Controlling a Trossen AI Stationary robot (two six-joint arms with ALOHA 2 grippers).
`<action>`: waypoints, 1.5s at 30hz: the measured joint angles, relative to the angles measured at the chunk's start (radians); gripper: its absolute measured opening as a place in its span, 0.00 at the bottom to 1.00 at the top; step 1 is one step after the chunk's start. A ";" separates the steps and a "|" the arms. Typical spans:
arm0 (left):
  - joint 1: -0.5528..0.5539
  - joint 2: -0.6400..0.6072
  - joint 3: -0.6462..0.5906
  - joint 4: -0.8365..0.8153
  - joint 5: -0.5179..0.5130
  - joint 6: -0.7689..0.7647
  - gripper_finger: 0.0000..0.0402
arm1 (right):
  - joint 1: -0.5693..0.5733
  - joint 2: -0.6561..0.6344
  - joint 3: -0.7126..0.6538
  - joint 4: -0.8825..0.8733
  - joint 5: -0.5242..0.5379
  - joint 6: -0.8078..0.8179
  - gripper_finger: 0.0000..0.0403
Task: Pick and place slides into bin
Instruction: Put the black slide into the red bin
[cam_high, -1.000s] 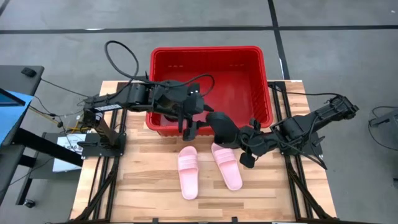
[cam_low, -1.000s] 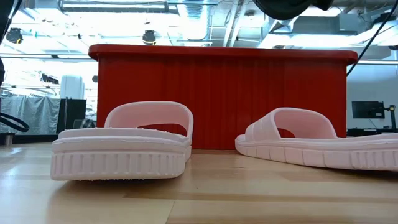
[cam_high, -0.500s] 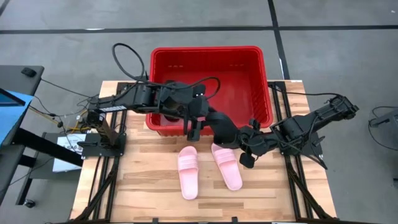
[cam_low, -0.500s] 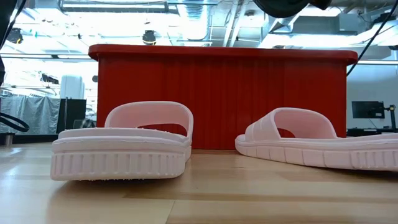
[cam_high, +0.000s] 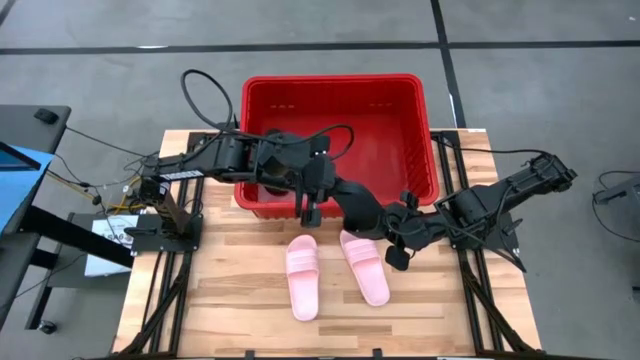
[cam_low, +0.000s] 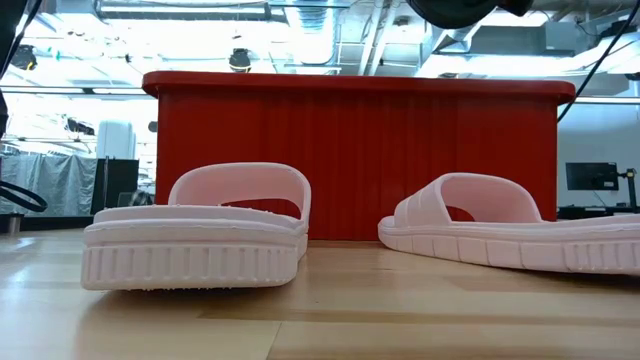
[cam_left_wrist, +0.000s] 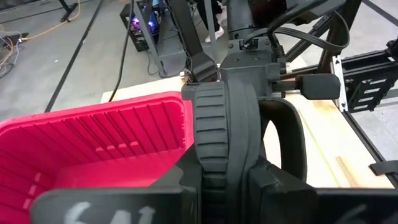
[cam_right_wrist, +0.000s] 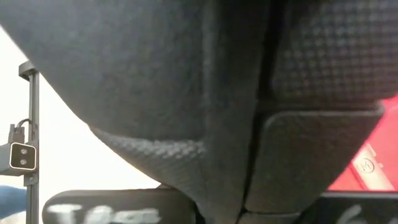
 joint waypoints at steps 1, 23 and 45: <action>0.000 0.000 0.000 -0.001 0.000 0.000 0.09 | 0.000 0.000 0.000 0.000 0.000 0.000 0.12; 0.007 -0.018 0.170 -0.253 -0.048 0.046 0.09 | 0.010 -0.004 0.000 -0.154 -0.070 0.096 0.62; 0.463 -0.098 0.166 -0.506 0.159 0.189 0.09 | -0.025 -0.339 0.000 -0.077 0.651 0.212 0.62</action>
